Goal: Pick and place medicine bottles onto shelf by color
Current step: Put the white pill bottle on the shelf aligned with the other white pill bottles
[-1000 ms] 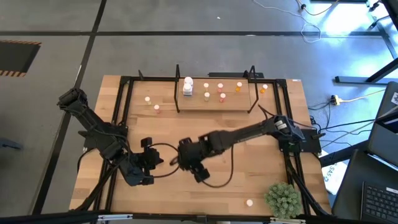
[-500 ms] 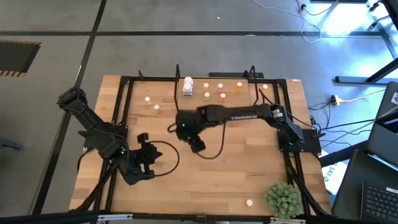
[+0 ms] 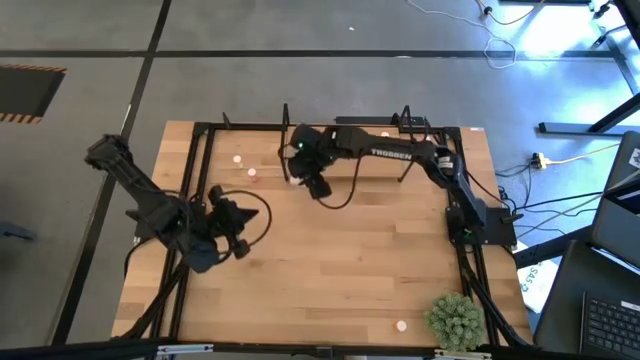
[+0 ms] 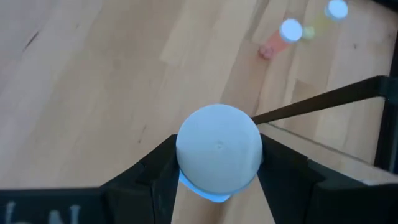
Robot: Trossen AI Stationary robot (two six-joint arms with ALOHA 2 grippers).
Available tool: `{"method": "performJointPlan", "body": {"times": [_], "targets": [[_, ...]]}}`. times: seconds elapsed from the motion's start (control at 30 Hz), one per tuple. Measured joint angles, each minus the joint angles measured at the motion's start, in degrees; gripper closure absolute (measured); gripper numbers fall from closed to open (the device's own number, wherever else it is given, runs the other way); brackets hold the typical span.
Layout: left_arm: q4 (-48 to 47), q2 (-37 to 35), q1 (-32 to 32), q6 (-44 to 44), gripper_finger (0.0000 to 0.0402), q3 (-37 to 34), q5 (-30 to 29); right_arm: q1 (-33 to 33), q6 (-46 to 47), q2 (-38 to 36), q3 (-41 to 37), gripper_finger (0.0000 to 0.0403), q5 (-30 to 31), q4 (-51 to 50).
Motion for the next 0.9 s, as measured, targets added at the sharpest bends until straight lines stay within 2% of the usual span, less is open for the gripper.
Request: {"method": "performJointPlan", "body": {"times": [0.2, 0.37, 0.9], "targets": [[-4.14, -1.23, 1.85, -0.25, 0.0401, 0.0, 0.37, -3.55, -6.63, 0.0, -0.02, 0.0212, -2.66, 1.92], [-5.33, -1.23, 3.38, -0.22, 0.0401, 0.0, 0.42, -6.13, -10.0, 0.0, -0.33, 0.0212, -7.85, 4.29], [-5.39, -1.23, 10.3, 0.13, 0.0401, 0.0, 0.55, -11.64, -12.41, 3.98, -1.68, 0.0212, -9.67, 3.51]]}}
